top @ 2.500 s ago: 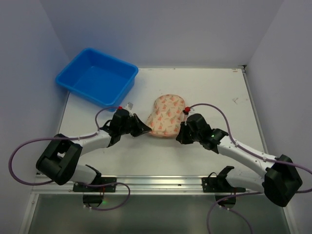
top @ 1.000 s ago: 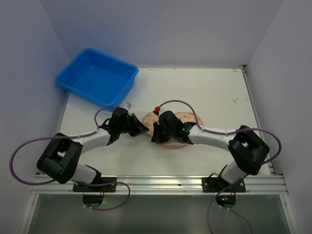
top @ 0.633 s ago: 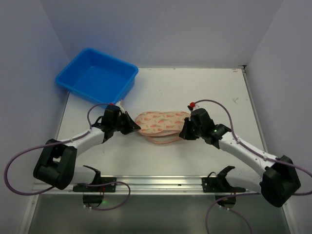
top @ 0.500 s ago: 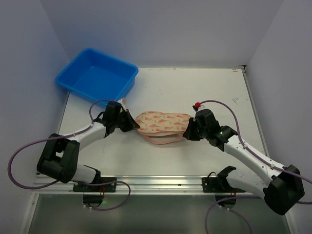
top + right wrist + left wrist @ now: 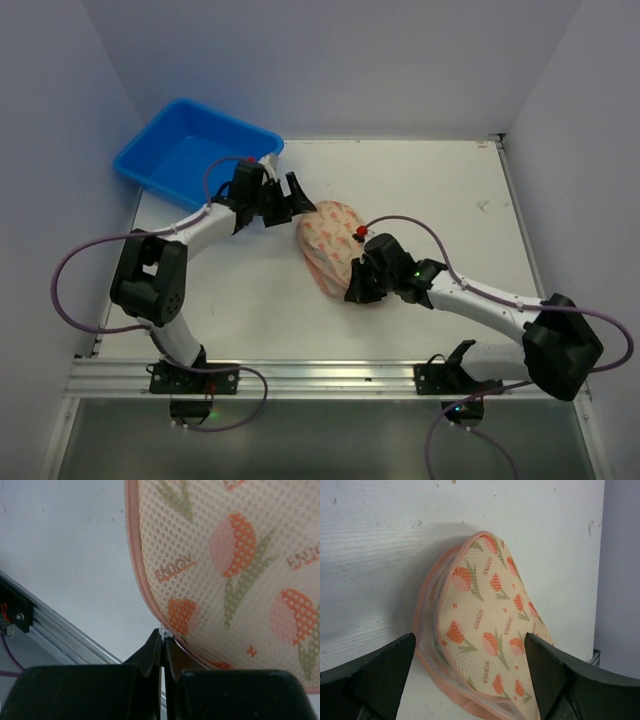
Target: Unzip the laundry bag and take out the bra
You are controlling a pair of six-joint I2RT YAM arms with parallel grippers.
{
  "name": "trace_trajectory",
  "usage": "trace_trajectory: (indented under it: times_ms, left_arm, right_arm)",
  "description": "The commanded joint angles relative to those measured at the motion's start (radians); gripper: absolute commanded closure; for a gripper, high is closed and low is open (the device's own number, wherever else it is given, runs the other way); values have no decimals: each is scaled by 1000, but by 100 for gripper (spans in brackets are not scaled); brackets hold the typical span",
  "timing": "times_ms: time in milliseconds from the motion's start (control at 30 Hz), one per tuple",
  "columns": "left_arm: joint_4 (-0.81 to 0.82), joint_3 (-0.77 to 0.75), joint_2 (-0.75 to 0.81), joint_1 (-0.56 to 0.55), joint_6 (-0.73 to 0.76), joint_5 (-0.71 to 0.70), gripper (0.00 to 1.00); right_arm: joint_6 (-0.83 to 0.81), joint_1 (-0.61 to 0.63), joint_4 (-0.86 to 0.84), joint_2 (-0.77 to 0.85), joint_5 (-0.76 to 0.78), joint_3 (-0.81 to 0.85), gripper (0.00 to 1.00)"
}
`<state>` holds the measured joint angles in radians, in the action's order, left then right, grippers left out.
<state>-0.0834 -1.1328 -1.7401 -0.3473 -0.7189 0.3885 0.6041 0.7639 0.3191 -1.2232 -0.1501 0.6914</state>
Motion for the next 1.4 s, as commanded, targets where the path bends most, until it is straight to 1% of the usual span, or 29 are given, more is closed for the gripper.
trace_trajectory:
  times_ms: [0,33,67,133,167,267,433,467,533,567,633,667,700,733,767,800,867,933,967,1000,1033,1067,1133,1167,1233,1267,1367]
  left_arm:
    - [7,63,109,-2,-65,3,5]
    - [8,136,140,-2,-79,-11,4]
    - [13,175,208,-2,-92,-31,3]
    - [48,263,279,-4,-140,-43,2]
    - [91,345,339,-9,-152,-40,2]
    - [144,447,405,-48,-198,-48,3]
    - [218,489,413,-176,-261,-98,8]
    - [230,487,397,-199,-272,-117,11]
    - [240,476,360,-209,-280,-117,16]
    - [244,473,347,-213,-283,-117,23]
    - [246,470,320,-222,-284,-122,34]
    - [246,472,314,-223,-283,-135,57]
    - [243,475,307,-223,-280,-145,71]
    - [240,476,298,-223,-280,-152,91]
    - [235,476,295,-223,-271,-160,98]
    - [229,473,291,-225,-266,-161,100]
    - [221,467,281,-223,-257,-168,100]
    - [214,464,278,-222,-252,-171,100]
    - [211,461,277,-220,-245,-171,100]
    - [208,461,277,-219,-241,-168,100]
    - [206,458,275,-216,-238,-166,100]
    - [206,456,277,-211,-228,-159,100]
    - [197,447,269,-203,-208,-148,100]
    - [191,430,264,-197,-176,-131,100]
    - [172,398,239,-194,-131,-106,100]
    - [150,377,226,-190,-76,-93,100]
    - [126,274,159,-176,2,-37,100]
  right_arm:
    - [66,38,-205,-74,-69,72,100]
    - [72,46,-250,-122,-71,85,100]
    - [75,52,-267,-145,-72,98,100]
    - [75,74,-302,-212,-65,140,100]
    - [72,86,-311,-234,-63,152,100]
    - [75,98,-350,-303,-66,187,100]
    - [82,107,-380,-346,-78,198,100]
    - [82,109,-380,-348,-77,195,100]
    - [82,109,-376,-348,-74,194,100]
    - [80,110,-374,-346,-71,194,100]
    - [79,110,-364,-334,-65,186,100]
    - [71,110,-354,-328,-52,183,100]
    - [68,110,-332,-316,-45,181,100]
    - [62,110,-322,-305,-37,180,100]
    - [59,110,-318,-296,-29,171,100]
    - [54,110,-272,-271,-23,163,100]
    - [33,109,-229,-240,7,143,100]
    - [7,106,-140,-179,72,126,100]
    - [0,91,-111,-153,87,103,100]
    - [-7,77,-45,-128,96,90,100]
    - [-10,60,-4,-77,106,77,100]
    - [-13,14,30,-47,104,47,100]
    - [-23,-32,110,23,100,7,100]
    - [-23,-70,129,98,99,-33,100]
    - [-21,-97,172,172,103,-64,100]
    - [-17,-106,182,229,101,-75,100]
    - [-24,-106,201,272,54,-66,100]
